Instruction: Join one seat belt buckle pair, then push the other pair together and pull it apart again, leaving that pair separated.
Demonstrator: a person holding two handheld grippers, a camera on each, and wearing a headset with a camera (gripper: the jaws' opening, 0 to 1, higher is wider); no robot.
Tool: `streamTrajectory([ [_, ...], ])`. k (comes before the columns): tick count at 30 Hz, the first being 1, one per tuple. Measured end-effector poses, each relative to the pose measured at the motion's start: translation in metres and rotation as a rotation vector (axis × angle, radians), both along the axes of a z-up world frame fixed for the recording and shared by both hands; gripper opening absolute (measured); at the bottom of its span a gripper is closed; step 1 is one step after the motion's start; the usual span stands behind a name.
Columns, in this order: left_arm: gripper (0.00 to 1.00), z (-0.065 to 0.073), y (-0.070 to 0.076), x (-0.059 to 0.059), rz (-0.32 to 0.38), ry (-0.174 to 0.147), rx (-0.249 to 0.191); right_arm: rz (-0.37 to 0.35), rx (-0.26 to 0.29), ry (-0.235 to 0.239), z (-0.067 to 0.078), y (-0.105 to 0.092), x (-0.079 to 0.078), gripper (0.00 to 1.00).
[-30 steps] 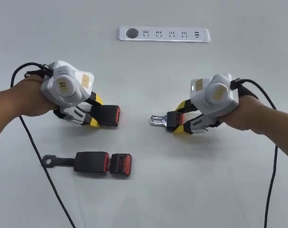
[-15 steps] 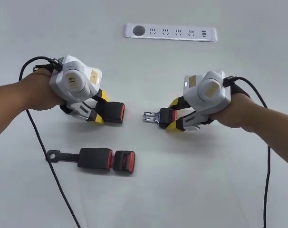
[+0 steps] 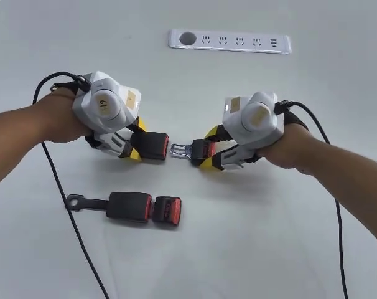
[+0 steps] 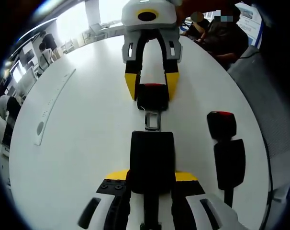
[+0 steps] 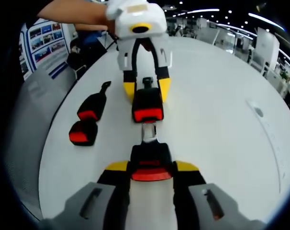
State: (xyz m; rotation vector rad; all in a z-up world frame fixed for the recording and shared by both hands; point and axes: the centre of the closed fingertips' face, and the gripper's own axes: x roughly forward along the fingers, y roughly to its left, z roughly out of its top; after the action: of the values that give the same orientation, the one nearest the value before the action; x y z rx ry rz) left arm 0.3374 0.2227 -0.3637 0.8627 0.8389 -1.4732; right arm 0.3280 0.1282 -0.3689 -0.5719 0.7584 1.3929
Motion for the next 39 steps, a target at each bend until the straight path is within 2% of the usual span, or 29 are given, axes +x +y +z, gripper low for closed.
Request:
streamTrajectory([
  [9, 0.33, 0.0, 0.0, -0.001, 0.002, -0.004, 0.008, -0.011, 0.014, 0.0, 0.001, 0.004, -0.002, 0.34],
  [15, 0.33, 0.001, 0.0, 0.0, 0.005, -0.006, 0.021, -0.011, 0.028, -0.006, 0.003, 0.016, -0.002, 0.33],
  [23, 0.32, -0.003, 0.003, 0.005, 0.044, -0.002, 0.005, -0.034, 0.042, 0.0, 0.001, 0.021, 0.002, 0.33],
  [28, 0.32, -0.007, 0.005, 0.009, 0.034, -0.003, 0.0, -0.035, 0.051, 0.001, 0.0, 0.025, 0.005, 0.33],
  [30, 0.32, -0.008, 0.004, 0.009, 0.021, -0.004, 0.005, -0.04, 0.061, 0.0, 0.0, 0.033, 0.005, 0.33],
  [34, 0.32, -0.009, 0.005, 0.009, 0.019, -0.004, -0.008, -0.041, 0.062, 0.005, 0.001, 0.036, 0.006, 0.33],
  [39, 0.32, -0.01, 0.004, 0.009, 0.009, -0.007, 0.0, -0.044, 0.045, -0.004, 0.001, 0.038, 0.007, 0.33],
])
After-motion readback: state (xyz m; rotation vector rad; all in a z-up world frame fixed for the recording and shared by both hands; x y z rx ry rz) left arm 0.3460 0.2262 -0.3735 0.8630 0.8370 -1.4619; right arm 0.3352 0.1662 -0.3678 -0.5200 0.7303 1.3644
